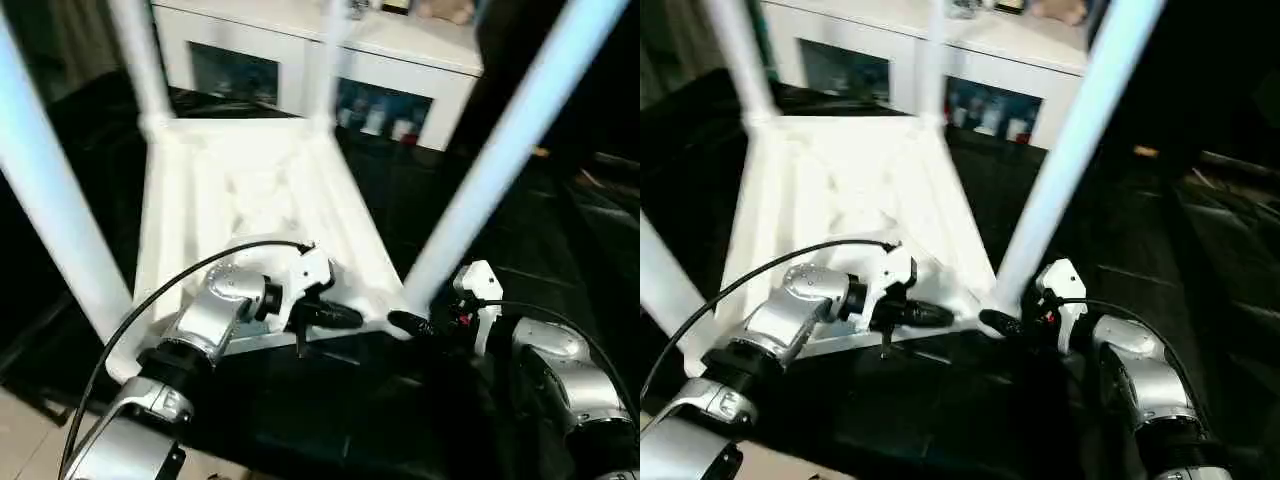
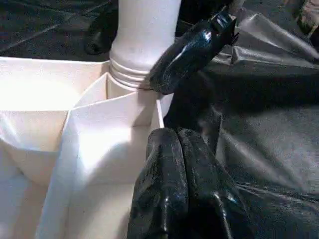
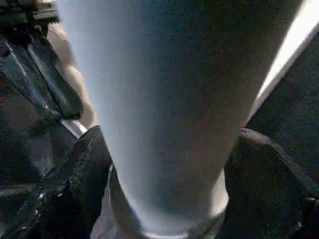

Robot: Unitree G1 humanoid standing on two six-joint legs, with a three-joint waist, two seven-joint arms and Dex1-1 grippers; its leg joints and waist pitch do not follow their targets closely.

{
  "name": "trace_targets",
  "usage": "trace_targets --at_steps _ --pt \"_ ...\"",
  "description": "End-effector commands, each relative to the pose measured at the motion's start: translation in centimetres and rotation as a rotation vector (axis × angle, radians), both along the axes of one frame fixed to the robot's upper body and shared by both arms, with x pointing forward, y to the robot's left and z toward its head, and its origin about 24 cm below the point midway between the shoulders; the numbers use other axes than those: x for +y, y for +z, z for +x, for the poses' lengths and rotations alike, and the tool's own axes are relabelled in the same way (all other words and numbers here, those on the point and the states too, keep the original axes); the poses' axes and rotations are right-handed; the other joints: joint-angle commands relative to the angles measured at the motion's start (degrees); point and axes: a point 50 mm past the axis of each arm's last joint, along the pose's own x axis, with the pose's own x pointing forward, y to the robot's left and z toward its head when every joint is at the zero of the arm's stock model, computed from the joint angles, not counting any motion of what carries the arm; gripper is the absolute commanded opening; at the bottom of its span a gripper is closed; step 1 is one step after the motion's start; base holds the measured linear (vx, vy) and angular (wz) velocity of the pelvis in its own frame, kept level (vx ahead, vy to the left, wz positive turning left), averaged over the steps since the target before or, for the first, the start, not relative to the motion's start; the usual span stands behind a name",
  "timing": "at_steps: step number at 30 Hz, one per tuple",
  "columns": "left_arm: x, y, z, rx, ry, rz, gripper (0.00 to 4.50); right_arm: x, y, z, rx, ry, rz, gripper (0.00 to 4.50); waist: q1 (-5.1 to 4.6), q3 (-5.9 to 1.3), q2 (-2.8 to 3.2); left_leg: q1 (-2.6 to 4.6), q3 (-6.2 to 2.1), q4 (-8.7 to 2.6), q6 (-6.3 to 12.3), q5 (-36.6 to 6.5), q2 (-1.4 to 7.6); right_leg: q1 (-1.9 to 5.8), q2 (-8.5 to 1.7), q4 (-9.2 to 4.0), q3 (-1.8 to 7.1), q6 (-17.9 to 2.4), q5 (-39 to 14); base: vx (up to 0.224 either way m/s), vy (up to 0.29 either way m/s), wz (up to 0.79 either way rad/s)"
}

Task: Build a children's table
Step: Rotate leg to tighten

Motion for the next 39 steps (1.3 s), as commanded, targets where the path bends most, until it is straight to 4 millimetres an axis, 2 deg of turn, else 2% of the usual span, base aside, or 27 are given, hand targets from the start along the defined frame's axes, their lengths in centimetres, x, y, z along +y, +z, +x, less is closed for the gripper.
trace_targets --at_steps 1,6,12,18,21,22,23,24,25,26,27,28,29,30,31,32,33,34,37,38,39 --pt "-0.3 -1.6 -1.1 0.069 -0.044 0.054 0.0 -0.1 0.4 0.0 -0.011 0.02 0.001 3.68 0.11 -2.61 -0.19 0.6 0.4 -3.67 3.9 -15.68 1.16 2.15 -1.49 -3.5 0.72 -13.42 -8.17 0.0 0.0 0.0" --pt "-0.3 -1.5 -1.4 0.077 -0.055 0.052 0.0 -0.1 0.1 -0.3 0.018 0.047 -0.005 3.31 0.18 -2.81 -0.28 0.54 0.5 -3.3 4.77 -12.37 0.99 2.39 -1.4 -3.02 0.68 -13.93 -3.9 0.0 0.0 0.0" --pt "-0.2 -1.6 -1.5 0.084 -0.056 0.059 0.0 -0.4 0.0 -0.3 0.026 0.044 -0.011 2.79 0.18 -2.83 -0.26 0.62 0.48 -3.26 4.74 -12.44 0.99 2.44 -1.42 -3.04 0.63 -13.95 -4.8 0.0 0.0 0.0" --pt "0.0 -1.8 -1.8 0.1 -0.063 0.065 0.0 -0.6 0.0 -0.1 0.027 0.015 0.0 2.69 0.19 -2.89 -0.3 0.61 0.51 -3.12 4.94 -11.6 0.95 2.51 -1.37 -2.86 0.63 -14.2 -3.69 0.0 0.0 0.0" --pt "-0.1 -1.9 -1.8 0.102 -0.048 0.064 0.0 -0.8 -0.3 0.3 0.025 -0.061 0.001 2.69 0.18 -2.92 -0.32 0.61 0.54 -3.08 5.04 -11.27 0.9 2.54 -1.33 -2.81 0.62 -14.29 -3.43 0.0 0.0 0.0" --pt "-0.3 -2.0 -1.7 0.1 -0.032 0.065 0.0 -1.0 -0.5 0.6 0.022 -0.117 -0.001 2.69 0.12 -2.76 -0.28 0.63 0.52 -3.24 4.6 -12.46 0.92 2.39 -1.4 -3.07 0.62 -14.02 -5.58 0.0 0.0 0.0" --pt "-0.7 -2.3 -1.4 0.092 0.014 0.076 0.0 -1.3 -1.2 1.1 0.024 -0.253 0.003 2.68 -0.13 -2.64 -0.25 0.56 0.46 -3.45 3.61 -14.03 0.9 2.2 -1.51 -3.31 0.62 -13.54 -8.45 0.0 0.0 0.0" --pt "-0.8 -2.3 -1.4 0.091 0.016 0.077 0.0 -1.3 -1.2 1.2 0.024 -0.259 0.004 2.68 -0.27 -2.52 -0.17 0.68 0.43 -3.62 2.91 -15.41 0.91 1.98 -1.52 -3.59 0.63 -13.17 -10.65 0.0 0.0 0.0" --pt "-1.2 -2.6 -1.1 0.087 0.053 0.09 0.0 -1.3 -1.6 1.4 0.025 -0.341 0.006 2.68 -0.42 -2.44 -0.26 0.68 0.33 -3.73 2.11 -16.9 0.94 1.97 -1.53 -3.76 0.58 -12.67 -13.02 0.0 0.0 0.0" --pt "-1.5 -2.7 -0.9 0.082 0.095 0.102 0.0 -1.2 -2.0 1.6 0.024 -0.405 0.009 2.68 -0.5 -2.49 -0.19 0.94 0.23 -3.77 0.85 -19.2 0.93 1.76 -1.59 -4.08 0.61 -11.52 -16.62 0.0 0.0 0.0" --pt "-2.0 -2.9 -0.5 0.078 0.143 0.108 0.0 -1.0 -2.4 1.8 0.031 -0.479 0.01 2.68 -0.58 -2.47 -0.13 0.83 0.0 -3.89 0.17 -20.34 0.84 1.8 -1.58 -4.26 0.58 -10.42 -18.64 0.0 0.0 0.0" --pt "-2.1 -2.9 -0.4 0.077 0.156 0.11 0.0 -0.9 -2.5 1.8 0.033 -0.5 0.01 2.68 -0.73 -2.42 -0.32 0.7 0.05 -3.94 -0.08 -20.58 0.87 1.76 -1.5 -4.4 0.66 -9.92 -19.16 -0.052 0.008 -0.02" --pt "-2.3 -2.9 -0.3 0.076 0.175 0.113 0.0 -0.8 -2.6 1.9 0.037 -0.529 0.01 2.67 -0.63 -2.51 -0.14 0.9 -0.04 -3.96 -0.5 -20.86 0.79 1.54 -1.55 -4.45 0.68 -9.4 -19.43 0.0 0.0 0.0" --pt "-3.2 -3.0 0.5 0.055 0.286 0.124 0.0 -0.3 -3.3 2.2 0.052 -0.67 -0.018 2.67 -0.71 -2.5 -0.26 0.9 -0.05 -3.94 -0.7 -21.35 0.75 1.41 -1.41 -4.46 0.7 -9.05 -19.46 0.0 0.0 0.0" --pt "-3.3 -3.0 0.5 0.054 0.292 0.125 0.0 -0.3 -3.4 2.2 0.052 -0.677 -0.019 2.67 -0.76 -2.46 -0.23 0.91 -0.07 -3.94 -1.03 -21.55 0.67 1.3 -1.41 -4.49 0.71 -8.91 -19.71 0.0 0.0 0.0" --pt "-4.2 -3.0 1.2 0.029 0.39 0.146 0.0 0.4 -3.9 2.5 0.065 -0.785 -0.057 2.67 -0.73 -2.54 -0.31 1.04 -0.22 -4.02 -1.11 -22.36 0.69 1.45 -1.42 -4.68 0.54 -8.41 -20.82 0.0 0.0 0.0" --pt "-4.7 -3.1 1.4 0.014 0.416 0.157 0.0 1.0 -4.1 2.7 0.063 -0.812 -0.068 2.67 -0.76 -2.52 -0.17 1.11 -0.12 -3.9 -1.31 -22.58 0.64 1.1 -1.32 -4.68 0.65 -8.23 -20.77 0.0 0.0 0.0" --pt "-5.0 -3.1 1.5 0.003 0.434 0.166 0.0 1.5 -4.1 2.8 0.059 -0.832 -0.074 2.67 -0.8 -2.53 -0.22 1.47 -0.21 -3.86 -1.75 -24.39 0.54 0.74 -1.37 -5.02 0.58 -7.34 -22.84 0.0 0.0 0.0" --pt "-5.6 -3.2 1.8 -0.028 0.473 0.19 0.0 3.2 -3.7 3.4 0.034 -0.789 -0.062 2.67 -0.69 -2.55 -0.21 1.04 -0.25 -3.87 -0.95 -24.54 0.44 0.94 -1.26 -5.19 0.6 -6.36 -22.59 0.0 0.0 0.0" --pt "-5.8 -3.2 1.9 -0.044 0.477 0.202 0.0 3.9 -3.4 3.7 0.02 -0.766 -0.05 2.67 -0.78 -2.71 -0.13 0.58 -0.45 -4.06 -0.71 -23.38 0.44 1.43 -1.36 -5.01 0.5 -6.0 -21.31 0.0 0.0 0.0" --pt "-5.9 -3.2 1.9 -0.051 0.476 0.206 0.0 4.2 -3.2 3.8 0.015 -0.76 -0.041 2.67 -0.78 -2.71 -0.13 0.58 -0.45 -4.06 -0.71 -23.38 0.44 1.43 -1.36 -5.01 0.5 -6.0 -21.31 0.0 0.0 0.0"
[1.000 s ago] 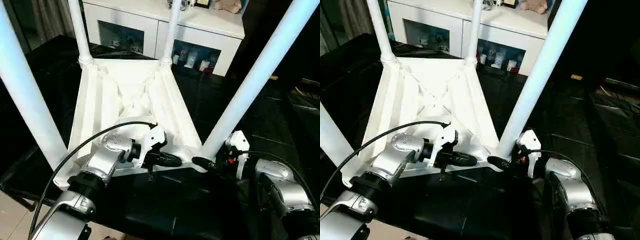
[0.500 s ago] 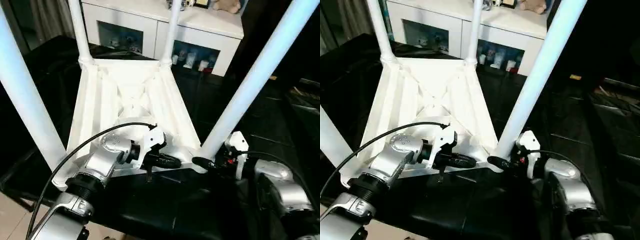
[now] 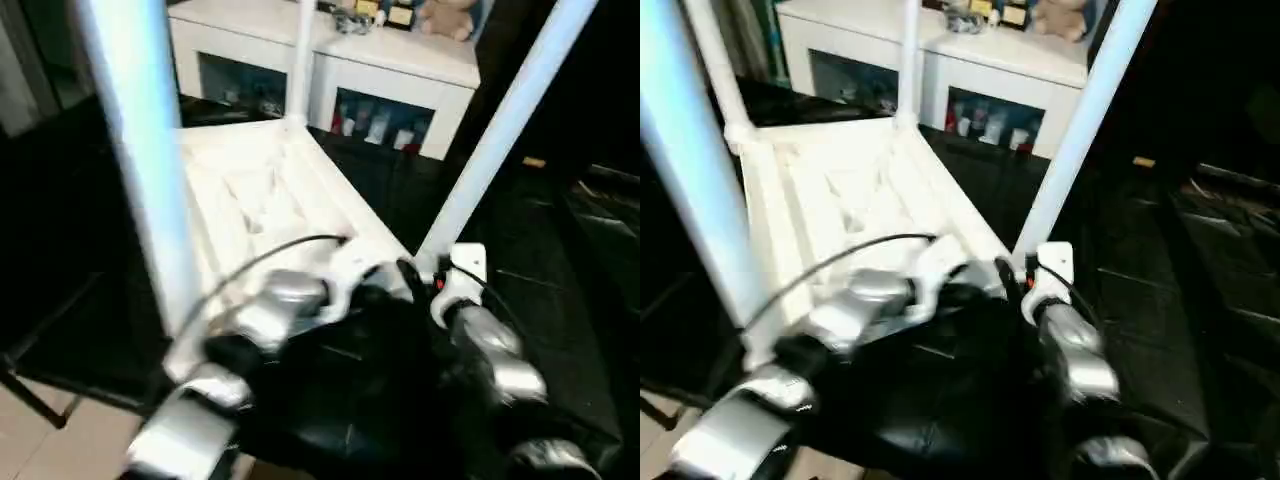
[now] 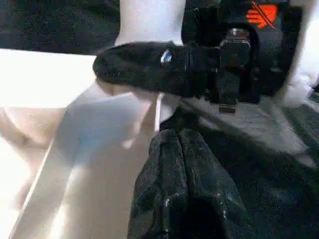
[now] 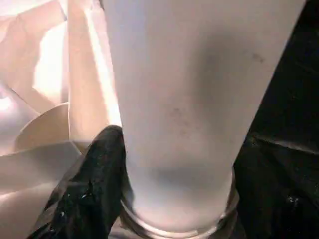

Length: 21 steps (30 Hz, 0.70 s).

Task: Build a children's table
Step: Rotate leg to tighten

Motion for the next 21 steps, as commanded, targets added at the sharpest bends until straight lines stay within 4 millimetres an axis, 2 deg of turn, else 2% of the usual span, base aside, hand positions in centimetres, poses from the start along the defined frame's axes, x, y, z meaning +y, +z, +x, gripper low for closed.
trace_targets --at_steps 1,3,5,7,9,10,11,12,13,15,16,17,18,20,21 --pt "1.1 -2.2 -0.4 0.048 0.056 0.11 0.0 1.0 -0.7 -0.3 0.024 0.056 -0.02 2.67 -0.22 -2.27 0.06 0.11 -0.1 -4.45 -0.51 -22.87 0.49 1.15 -1.29 -5.1 0.4 -6.12 -20.44 0.0 0.0 0.0" --pt "1.0 -2.1 -0.3 0.044 0.054 0.115 0.0 1.4 -0.4 -0.3 -0.005 0.072 0.018 3.23 -0.24 -2.31 0.03 0.07 -0.04 -4.37 0.09 -22.44 0.5 1.12 -1.36 -5.0 0.46 -6.71 -19.32 0.0 0.0 0.0" --pt "1.2 -2.1 -0.2 0.036 0.043 0.123 0.0 0.9 0.2 -0.1 -0.033 0.055 0.062 3.46 -0.28 -2.43 0.01 -0.17 -0.04 -4.35 0.45 -20.58 0.53 1.43 -1.36 -4.7 0.46 -7.33 -16.8 0.0 0.0 0.0" --pt "1.4 -2.1 -0.1 0.036 0.038 0.122 0.0 0.3 0.4 0.1 -0.043 0.06 0.055 3.58 -0.31 -2.46 0.13 -0.07 0.07 -4.27 0.89 -19.41 0.57 1.4 -1.29 -4.52 0.48 -8.16 -14.22 0.0 0.0 0.0" --pt "2.0 -2.1 -0.2 0.046 -0.001 0.118 0.0 -0.5 0.8 0.1 -0.047 0.165 0.035 3.84 -0.34 -2.54 0.16 -0.12 0.19 -4.13 1.71 -18.49 0.58 1.68 -1.2 -4.31 0.45 -9.39 -11.21 0.0 0.0 0.0" --pt "2.0 -2.1 -0.2 0.046 -0.001 0.118 0.0 -0.5 0.8 0.1 -0.047 0.165 0.035 3.84 -0.33 -2.53 0.13 -0.16 0.21 -4.12 2.03 -18.27 0.59 1.75 -1.25 -4.32 0.42 -9.63 -10.95 0.0 0.0 0.0" --pt "2.6 -2.1 -0.4 0.06 -0.04 0.116 0.0 -1.0 1.1 -0.3 -0.043 0.284 0.004 3.84 -0.37 -2.48 0.29 -0.19 0.21 -4.13 2.35 -17.72 0.62 1.78 -1.25 -4.25 0.42 -10.09 -10.27 0.0 0.0 0.0" --pt "2.7 -2.2 -0.4 0.062 -0.044 0.117 0.0 -1.1 1.1 -0.3 -0.042 0.295 0.0 3.84 -0.35 -2.54 0.18 -0.28 0.16 -4.07 2.6 -17.43 0.66 2.03 -1.18 -4.19 0.32 -10.26 -9.71 0.0 0.0 0.0" --pt "3.3 -2.2 -0.6 0.074 -0.082 0.132 0.0 -1.7 1.2 -0.9 -0.036 0.389 -0.028 3.84 -0.4 -2.61 0.07 -0.35 0.26 -3.89 3.17 -16.04 0.62 2.14 -1.22 -3.99 0.39 -10.82 -7.87 0.0 0.0 0.0" --pt "4.0 -2.3 -0.7 0.077 -0.103 0.156 0.0 -2.3 1.3 -1.3 -0.03 0.457 -0.053 3.84 -0.4 -2.52 -0.01 -0.32 0.38 -3.77 4.23 -15.04 0.72 2.19 -1.27 -3.85 0.41 -11.75 -6.11 0.0 0.0 0.0" --pt "4.3 -2.2 -0.6 0.064 -0.114 0.162 0.0 -2.8 1.4 -1.7 -0.024 0.496 -0.058 3.84 -0.47 -2.48 -0.04 -0.36 0.39 -3.81 4.47 -15.27 0.7 2.24 -1.23 -3.9 0.37 -11.96 -6.42 0.0 0.0 0.0" --pt "4.7 -1.8 -0.6 0.045 -0.131 0.159 0.0 -3.6 1.7 -2.1 -0.019 0.537 -0.068 3.84 -0.5 -2.29 -0.25 -0.37 0.37 -3.93 4.65 -16.6 0.8 2.19 -1.39 -4.17 0.36 -11.84 -9.51 0.0 0.0 0.0" --pt "4.7 -1.8 -0.6 0.045 -0.131 0.159 0.0 -3.6 1.7 -2.1 -0.019 0.537 -0.068 3.84 -0.5 -2.29 -0.25 -0.37 0.37 -3.93 4.65 -16.6 0.8 2.19 -1.39 -4.17 0.36 -11.84 -9.51 0.0 0.0 0.0" --pt "5.0 -1.4 -0.5 0.041 -0.137 0.152 0.0 -4.2 1.9 -2.3 -0.018 0.547 -0.07 3.84 -0.58 -2.19 -0.24 -0.32 0.32 -4.08 4.04 -17.67 0.85 2.01 -1.44 -4.52 0.34 -11.27 -13.62 0.0 0.0 0.0" --pt "5.3 -0.8 -0.5 0.043 -0.138 0.154 0.2 -5.1 2.3 -2.4 -0.027 0.55 -0.069 3.85 -0.63 -2.17 -0.22 -0.09 0.3 -4.12 3.34 -18.51 1.03 1.81 -1.47 -4.53 0.44 -11.29 -15.2 0.0 0.0 0.0"
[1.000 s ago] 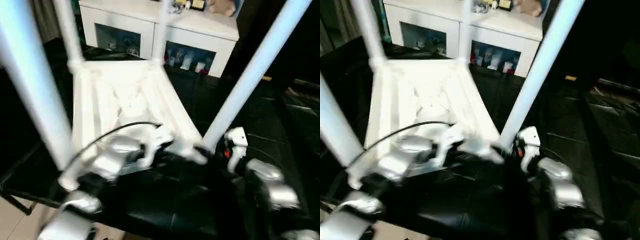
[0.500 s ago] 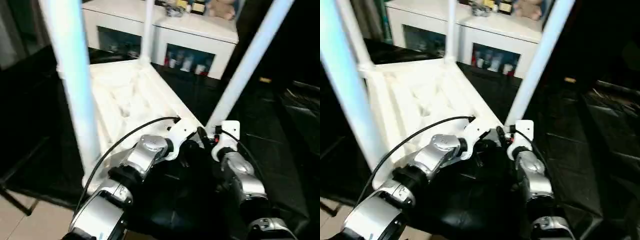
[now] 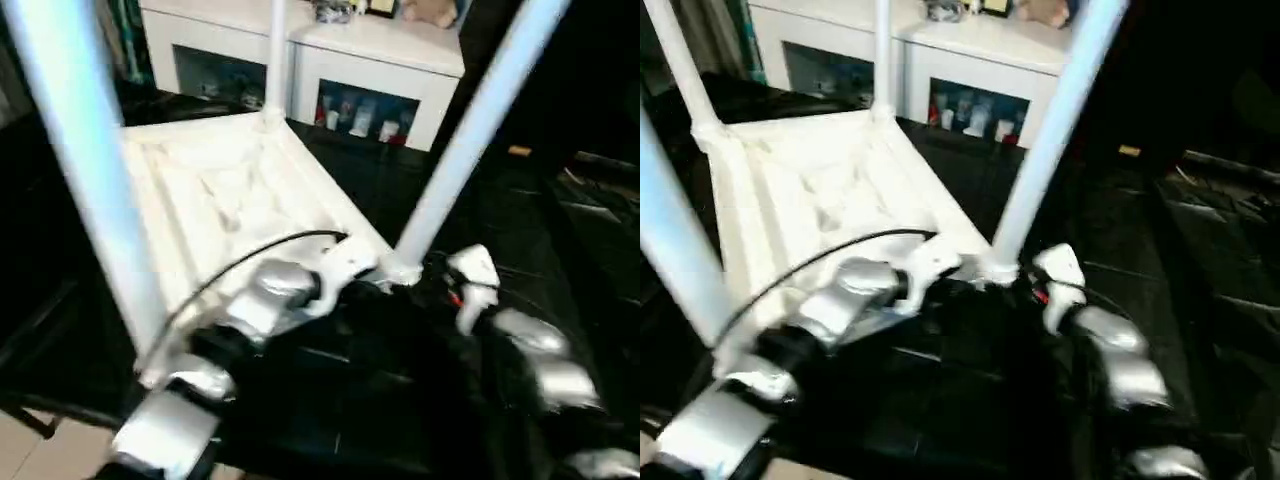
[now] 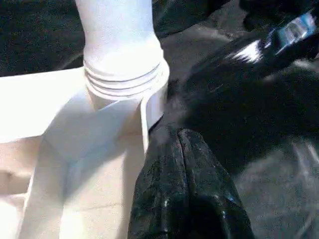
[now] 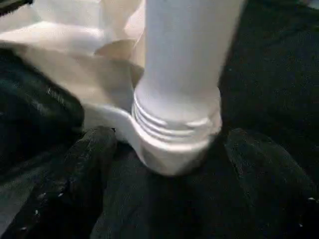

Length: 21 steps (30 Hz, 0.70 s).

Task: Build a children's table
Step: Rotate leg to tighten

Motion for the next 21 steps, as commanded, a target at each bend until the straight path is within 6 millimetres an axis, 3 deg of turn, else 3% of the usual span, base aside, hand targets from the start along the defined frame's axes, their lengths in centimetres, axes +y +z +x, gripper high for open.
trace_targets --at_steps 1,7,10,11,12,14,19,21 --pt "1.7 -1.6 -0.7 0.086 0.034 0.084 0.33 -0.9 1.1 0.1 -0.028 0.009 0.01 3.86 0.7 -2.27 -0.03 0.06 0.19 -3.82 3.18 -18.52 0.96 2.18 -1.67 -4.47 0.58 -11.13 -15.43 0.0 0.0 0.0" --pt "1.5 0.3 -1.2 0.074 0.012 0.056 0.82 -1.6 1.9 -0.2 -0.036 0.042 0.017 3.86 0.58 -2.38 0.19 0.1 0.32 -3.76 3.09 -17.55 0.96 2.06 -1.33 -4.17 0.61 -12.06 -12.53 0.0 0.0 0.0" --pt "1.4 1.7 -1.1 0.016 0.032 0.053 0.93 -1.7 1.9 -0.4 -0.033 0.057 0.009 3.86 0.51 -2.62 0.18 -0.03 0.42 -3.47 3.55 -14.93 0.95 2.22 -1.19 -3.65 0.56 -13.09 -7.76 0.0 0.0 0.0" --pt "1.7 2.1 -0.8 -0.016 0.056 0.071 1.17 -1.6 1.9 -0.4 -0.031 0.062 0.007 3.86 0.52 -2.68 0.08 -0.08 0.43 -3.37 3.8 -13.98 0.93 2.26 -1.18 -3.51 0.54 -13.31 -6.53 0.0 0.0 0.0" --pt "1.9 2.2 -0.6 -0.034 0.074 0.09 1.17 -1.5 1.8 -0.5 -0.03 0.065 0.006 3.86 0.56 -2.89 0.08 -0.17 0.54 -3.0 4.72 -11.15 0.86 2.34 -1.07 -3.06 0.53 -14.15 -2.36 0.0 0.0 0.0" --pt "2.3 2.1 -0.4 -0.054 0.102 0.122 1.27 -1.4 1.8 -0.4 -0.027 0.071 0.005 3.86 0.52 -2.87 -0.06 -0.37 0.63 -2.8 5.69 -9.4 0.72 2.43 -1.0 -2.86 0.47 -14.39 -0.15 0.0 0.0 0.0" --pt "2.6 1.8 -0.3 -0.064 0.135 0.152 1.65 -1.1 1.8 -0.3 -0.028 0.08 -0.004 3.86 0.57 -2.64 0.03 -0.14 0.61 -2.99 4.75 -12.95 0.78 2.12 -1.17 -3.54 0.51 -12.89 -7.24 0.0 0.0 0.0" --pt "2.5 1.8 -0.3 -0.067 0.138 0.153 1.79 -1.1 1.9 -0.2 -0.03 0.078 -0.007 3.86 0.62 -2.67 0.09 -0.15 0.58 -3.0 4.46 -12.85 0.79 2.12 -1.16 -3.45 0.53 -12.86 -7.17 0.0 0.0 0.0"
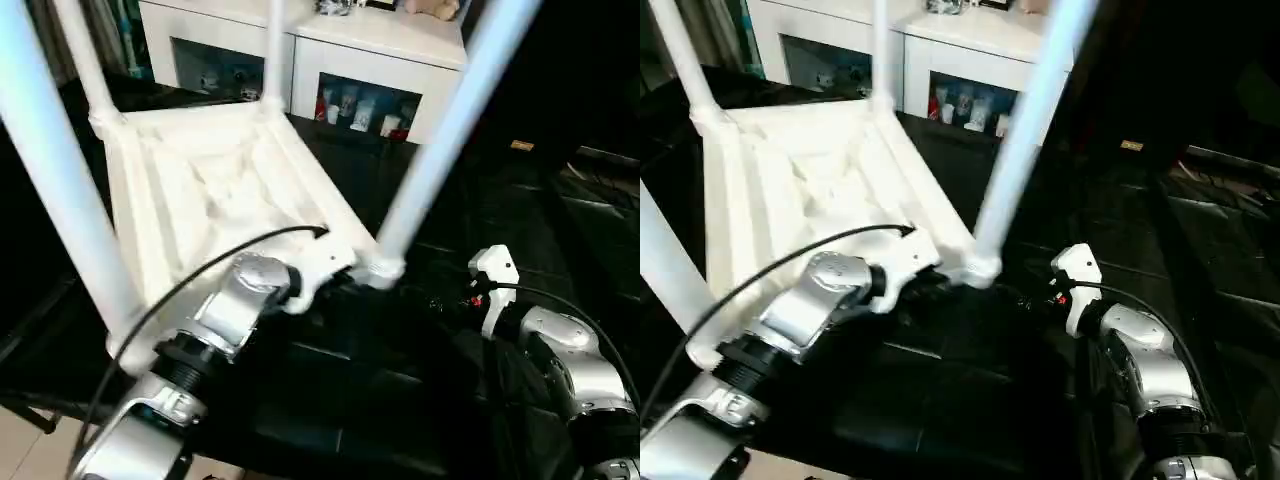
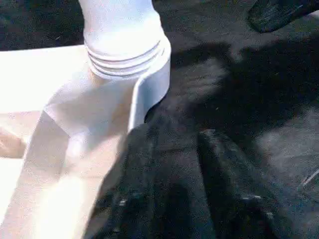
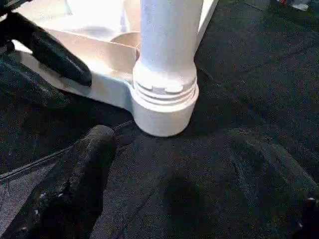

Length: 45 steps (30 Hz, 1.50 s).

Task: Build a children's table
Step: Rotate leg to tighten

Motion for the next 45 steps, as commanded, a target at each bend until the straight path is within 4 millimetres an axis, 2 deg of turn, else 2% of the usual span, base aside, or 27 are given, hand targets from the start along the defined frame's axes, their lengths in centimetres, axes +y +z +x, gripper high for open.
trace_targets --at_steps 1,7,12,15,17,20,21,23,25,27,29,31,33,38,42,45 --pt "0.2 0.1 0.1 -0.012 0.024 0.025 1.91 -0.2 0.4 0.1 -0.006 0.005 -0.011 3.86 0.5 -2.93 0.17 0.66 0.46 -3.35 4.27 -12.51 0.8 2.84 -1.12 -3.48 0.52 -12.76 -6.56 0.0 0.0 0.0" --pt "-1.2 2.1 -0.6 -0.031 -0.076 -0.06 2.35 -0.4 0.4 0.0 -0.008 0.0 -0.016 3.86 0.66 -3.01 0.13 0.59 0.57 -3.13 4.8 -10.83 0.76 3.0 -1.09 -3.09 0.5 -14.14 -2.92 0.0 0.0 0.0" --pt "-1.2 3.1 -0.1 -0.063 -0.062 -0.09 2.74 -0.6 0.4 0.0 -0.01 -0.002 -0.022 3.86 0.92 -3.02 0.23 0.76 0.64 -3.02 4.93 -10.71 0.7 2.95 -0.94 -3.04 0.51 -13.96 -2.71 0.0 0.0 0.0" --pt "-0.9 3.1 0.3 -0.069 -0.035 -0.077 2.87 -0.6 0.4 0.0 -0.01 -0.002 -0.023 3.86 1.16 -3.09 0.18 0.8 0.6 -3.0 4.64 -10.42 0.66 3.0 -0.94 -2.96 0.49 -13.56 -2.73 0.0 0.0 0.0" --pt "0.0 2.3 0.9 -0.069 0.014 -0.026 3.15 -0.5 0.3 0.0 -0.008 0.005 -0.036 3.86 1.19 -3.12 0.05 0.8 0.66 -2.91 4.68 -10.55 0.52 2.96 -0.81 -3.02 0.5 -13.01 -2.98 0.0 0.0 0.0" --pt "0.4 1.3 1.3 -0.052 0.047 -0.007 3.31 -0.3 0.2 0.1 -0.008 0.007 -0.037 3.86 1.43 -3.13 0.11 0.78 0.55 -2.93 4.4 -10.45 0.53 3.02 -0.98 -2.96 0.45 -12.82 -3.24 0.0 0.0 0.0" --pt "0.5 1.2 1.3 -0.049 0.05 -0.005 3.09 -0.3 0.2 0.1 -0.008 0.008 -0.036 3.86 1.46 -3.19 0.08 0.73 0.55 -2.87 4.47 -10.04 0.46 3.07 -0.96 -2.9 0.45 -12.82 -2.71 0.0 0.0 0.0" --pt "0.7 -0.4 1.7 -0.006 0.093 0.006 2.97 -0.1 0.3 0.2 -0.009 0.013 -0.035 3.86 1.41 -3.22 0.06 0.77 0.59 -2.79 4.77 -9.9 0.32 3.0 -0.86 -2.96 0.46 -12.73 -2.3 0.0 0.0 0.0" --pt "0.7 -0.9 1.8 0.012 0.099 0.004 2.91 -0.1 0.3 0.2 -0.009 0.015 -0.036 3.86 1.62 -3.21 0.06 0.81 0.51 -2.85 4.72 -10.17 0.49 3.08 -1.15 -2.98 0.43 -13.08 -2.53 0.0 0.0 0.0" --pt "0.6 -1.0 1.8 0.032 0.099 -0.006 2.59 -0.1 0.3 0.1 -0.01 0.016 -0.038 3.86 1.75 -3.07 0.15 0.94 0.53 -2.96 4.51 -11.84 0.55 2.94 -1.18 -3.24 0.43 -13.02 -4.63 0.0 0.0 0.0" --pt "0.4 -1.1 1.9 0.049 0.089 -0.011 2.52 -0.2 0.3 0.1 -0.009 0.016 -0.039 3.86 1.86 -2.96 0.11 0.87 0.42 -3.17 3.72 -13.66 0.6 2.92 -1.28 -3.46 0.4 -12.56 -7.4 0.0 0.0 0.0" --pt "0.4 -1.1 1.9 0.052 0.087 -0.013 2.43 -0.2 0.3 0.1 -0.009 0.016 -0.04 3.86 1.85 -3.0 0.14 0.86 0.36 -3.19 3.39 -14.15 0.62 2.93 -1.31 -3.48 0.38 -12.35 -8.01 0.0 0.0 0.0" --pt "0.3 -1.0 2.1 0.054 0.081 -0.017 2.15 -0.2 0.2 0.0 -0.007 0.018 -0.042 3.86 1.8 -2.96 0.11 0.87 0.34 -3.22 3.25 -14.85 0.59 2.84 -1.29 -3.65 0.38 -12.12 -8.73 0.0 0.0 0.0" --pt "-0.1 -1.1 2.2 0.105 0.031 -0.006 1.75 -0.3 0.2 -0.1 -0.004 0.022 -0.048 3.86 1.97 -3.0 0.13 0.86 0.31 -3.21 3.23 -14.02 0.55 2.86 -1.32 -3.52 0.4 -12.14 -7.66 0.0 0.0 0.0" --pt "0.0 -1.6 2.3 0.144 0.02 0.07 1.47 -0.3 0.1 -0.1 -0.003 0.028 -0.06 3.86 2.13 -3.07 0.28 0.89 0.35 -3.11 3.65 -13.11 0.53 2.98 -1.37 -3.35 0.38 -12.84 -5.57 0.0 0.0 0.0" --pt "0.1 -1.9 2.4 0.151 0.024 0.101 1.2 -0.3 0.1 -0.1 -0.003 0.028 -0.062 3.86 2.36 -3.0 0.24 0.93 0.35 -3.12 3.74 -13.45 0.56 3.02 -1.44 -3.42 0.37 -12.86 -5.93 0.0 0.0 0.0"
